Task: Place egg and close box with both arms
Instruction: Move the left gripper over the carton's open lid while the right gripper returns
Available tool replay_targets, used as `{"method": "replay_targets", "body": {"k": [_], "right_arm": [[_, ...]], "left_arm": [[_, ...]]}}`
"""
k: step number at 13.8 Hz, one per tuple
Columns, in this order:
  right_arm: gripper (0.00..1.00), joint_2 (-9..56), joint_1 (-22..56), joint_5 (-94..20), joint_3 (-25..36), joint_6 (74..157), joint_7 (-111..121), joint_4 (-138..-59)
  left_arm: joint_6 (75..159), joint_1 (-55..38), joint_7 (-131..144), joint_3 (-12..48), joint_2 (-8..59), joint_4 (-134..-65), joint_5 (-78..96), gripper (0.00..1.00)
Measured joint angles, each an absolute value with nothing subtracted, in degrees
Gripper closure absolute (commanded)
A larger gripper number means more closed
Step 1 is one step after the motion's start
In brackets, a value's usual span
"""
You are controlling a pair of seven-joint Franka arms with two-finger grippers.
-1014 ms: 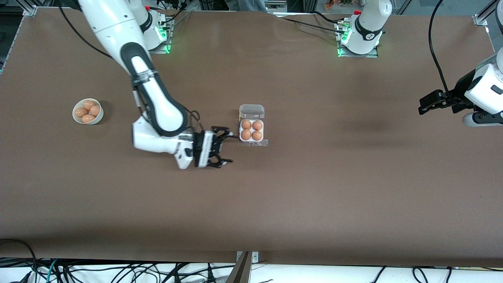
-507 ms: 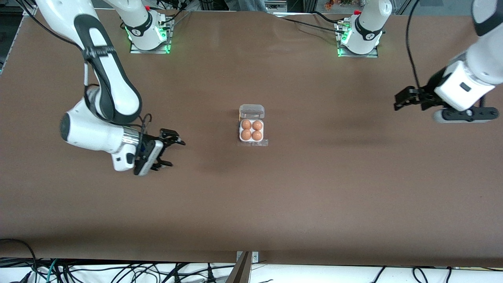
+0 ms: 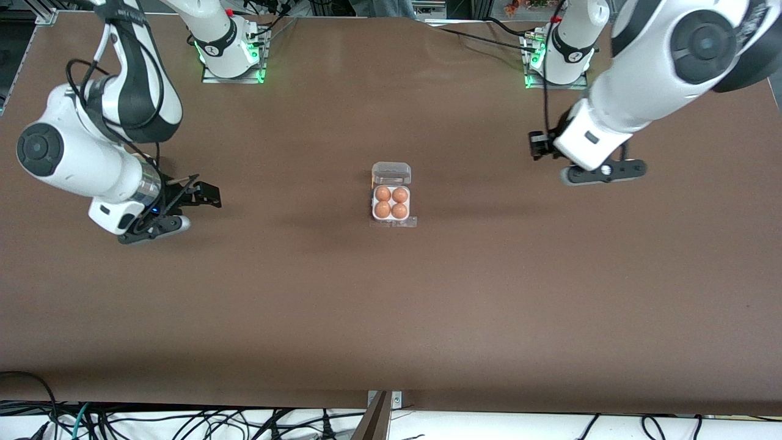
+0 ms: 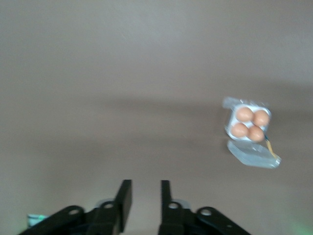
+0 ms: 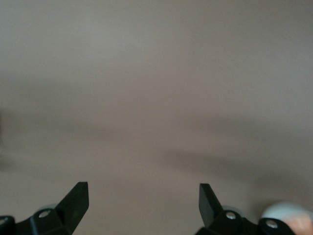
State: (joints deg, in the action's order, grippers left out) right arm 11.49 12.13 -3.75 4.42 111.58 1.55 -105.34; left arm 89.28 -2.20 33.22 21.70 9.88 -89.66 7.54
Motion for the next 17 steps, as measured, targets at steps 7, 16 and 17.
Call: {"method": "replay_targets", "body": {"k": [7,16,17], "right_arm": [[0.0,1.24,11.15,2.45,8.69,106.37,-5.14,-105.01],[0.0,-1.0,10.9,1.77,11.04,94.48,-6.6,-94.29],[0.0,-0.91,10.97,1.68,11.03,94.46,-6.61,-94.29]], "left_arm": [[90.01,-13.29,46.22,21.93,21.17,-87.8,13.61,1.0],[91.56,-23.82,49.27,21.96,37.46,-82.39,15.18,0.99],[91.98,-23.9,49.27,21.95,38.25,-82.19,15.19,0.99]]}}
